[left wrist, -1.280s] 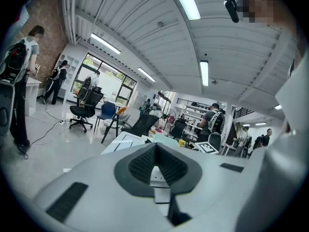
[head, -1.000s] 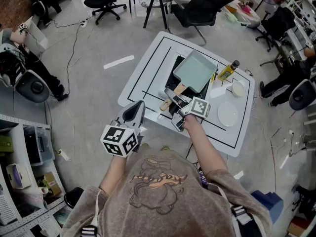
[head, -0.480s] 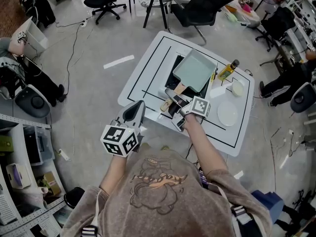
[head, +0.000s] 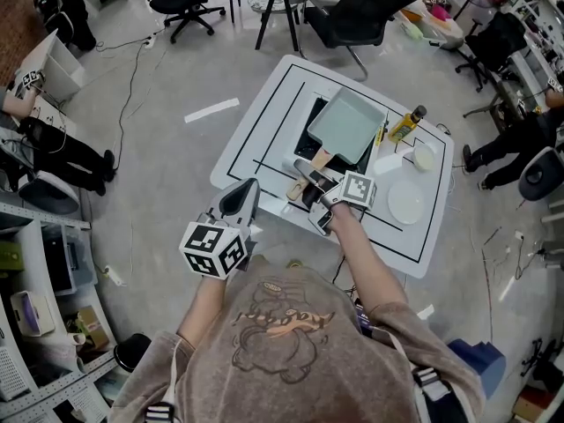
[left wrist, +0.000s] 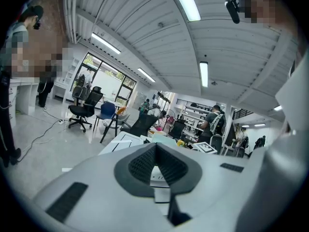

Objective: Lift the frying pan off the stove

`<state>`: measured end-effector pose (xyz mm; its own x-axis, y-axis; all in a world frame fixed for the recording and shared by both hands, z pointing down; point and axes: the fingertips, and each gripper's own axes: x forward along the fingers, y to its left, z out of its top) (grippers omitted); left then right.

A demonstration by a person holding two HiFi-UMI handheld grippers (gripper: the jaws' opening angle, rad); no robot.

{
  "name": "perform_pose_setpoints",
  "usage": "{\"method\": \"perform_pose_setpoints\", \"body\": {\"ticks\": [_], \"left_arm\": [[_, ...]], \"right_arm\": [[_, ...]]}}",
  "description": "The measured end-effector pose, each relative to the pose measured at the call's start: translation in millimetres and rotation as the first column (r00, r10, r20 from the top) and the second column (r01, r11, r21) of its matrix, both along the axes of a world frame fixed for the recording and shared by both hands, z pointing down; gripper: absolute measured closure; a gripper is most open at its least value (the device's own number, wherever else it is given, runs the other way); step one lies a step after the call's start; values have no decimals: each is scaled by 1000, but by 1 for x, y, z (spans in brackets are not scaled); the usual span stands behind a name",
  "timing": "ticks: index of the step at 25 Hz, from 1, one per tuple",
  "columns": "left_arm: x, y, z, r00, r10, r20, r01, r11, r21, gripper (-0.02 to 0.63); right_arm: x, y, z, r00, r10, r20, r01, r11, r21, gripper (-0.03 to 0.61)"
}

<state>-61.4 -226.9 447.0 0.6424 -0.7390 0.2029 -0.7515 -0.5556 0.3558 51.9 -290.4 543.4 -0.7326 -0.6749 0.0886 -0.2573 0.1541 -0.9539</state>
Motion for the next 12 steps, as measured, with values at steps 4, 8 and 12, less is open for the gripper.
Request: {"method": "perform_pose_setpoints", "body": {"ticks": [4, 8, 12], "left_arm": [[1, 1, 1, 1000, 7, -2, -7, 1000, -2, 607], [3, 3, 2, 1000, 18, -4, -18, 1000, -5, 607], [7, 4, 2, 999, 32, -6, -32, 999, -5, 607]], "right_arm": [[-3, 7, -1, 999, -27, -30, 27, 1000, 0, 459], [-8, 13, -8, 997, -55, -47, 56, 998, 20, 459], [-10, 18, -22, 995, -80, -63, 84, 995, 62, 457]]}}
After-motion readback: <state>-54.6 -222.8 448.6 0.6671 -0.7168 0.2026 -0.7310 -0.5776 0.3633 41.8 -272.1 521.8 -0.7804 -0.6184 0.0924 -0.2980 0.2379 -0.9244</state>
